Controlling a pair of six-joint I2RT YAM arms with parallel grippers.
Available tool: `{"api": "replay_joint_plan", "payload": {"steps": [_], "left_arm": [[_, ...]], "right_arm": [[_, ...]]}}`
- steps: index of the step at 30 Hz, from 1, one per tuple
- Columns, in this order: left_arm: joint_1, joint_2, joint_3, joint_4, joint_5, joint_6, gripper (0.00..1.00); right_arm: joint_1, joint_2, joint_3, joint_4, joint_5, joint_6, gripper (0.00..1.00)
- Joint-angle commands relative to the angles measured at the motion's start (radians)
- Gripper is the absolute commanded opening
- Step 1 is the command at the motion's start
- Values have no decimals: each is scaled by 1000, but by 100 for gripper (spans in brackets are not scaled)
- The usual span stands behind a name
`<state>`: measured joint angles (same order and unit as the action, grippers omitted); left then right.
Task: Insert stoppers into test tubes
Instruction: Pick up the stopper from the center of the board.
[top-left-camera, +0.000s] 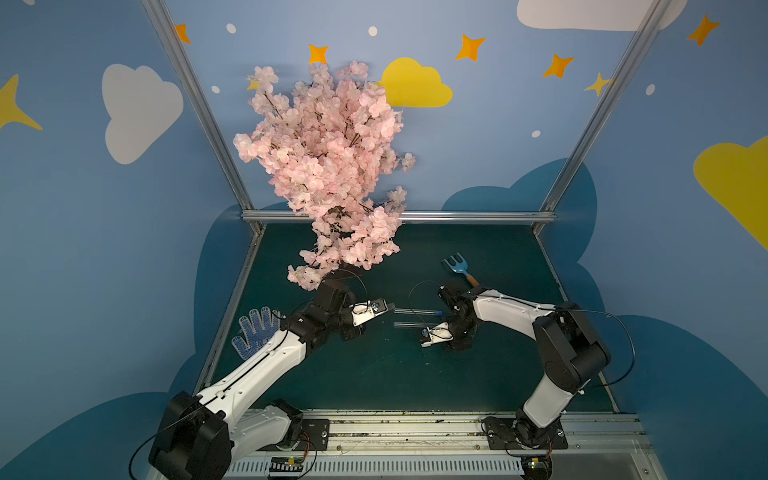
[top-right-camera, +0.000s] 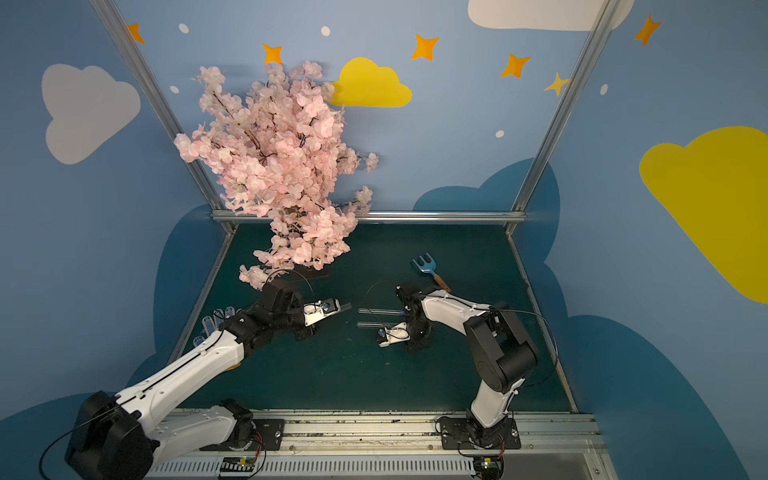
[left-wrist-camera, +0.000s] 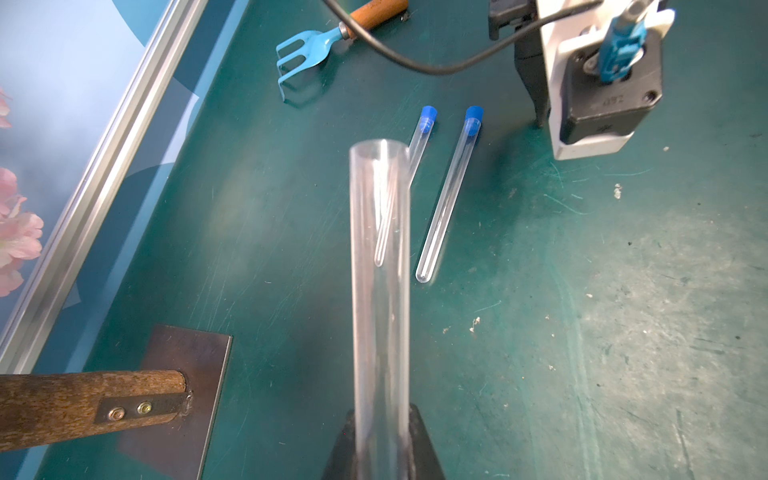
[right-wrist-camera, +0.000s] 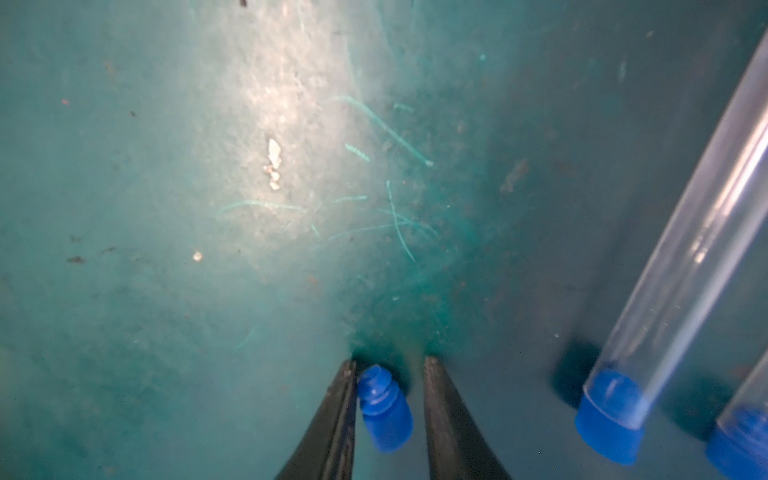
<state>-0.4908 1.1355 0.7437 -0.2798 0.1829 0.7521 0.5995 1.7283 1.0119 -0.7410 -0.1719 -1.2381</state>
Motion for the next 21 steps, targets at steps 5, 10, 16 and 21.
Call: {"api": "replay_joint_plan", "payload": {"steps": [5, 10, 16, 21], "left_arm": [[4, -23, -10, 8, 1, 1, 2], [4, -34, -14, 16, -3, 3, 2], [4, -35, -14, 15, -5, 5, 2], [4, -36, -15, 16, -4, 6, 2]], "right_arm": [[-11, -12, 14, -11, -35, 37, 30], [-18, -28, 7, -12, -57, 44, 36], [-51, -68, -18, -47, -29, -11, 36], [-60, -90, -47, -49, -33, -49, 36]]}}
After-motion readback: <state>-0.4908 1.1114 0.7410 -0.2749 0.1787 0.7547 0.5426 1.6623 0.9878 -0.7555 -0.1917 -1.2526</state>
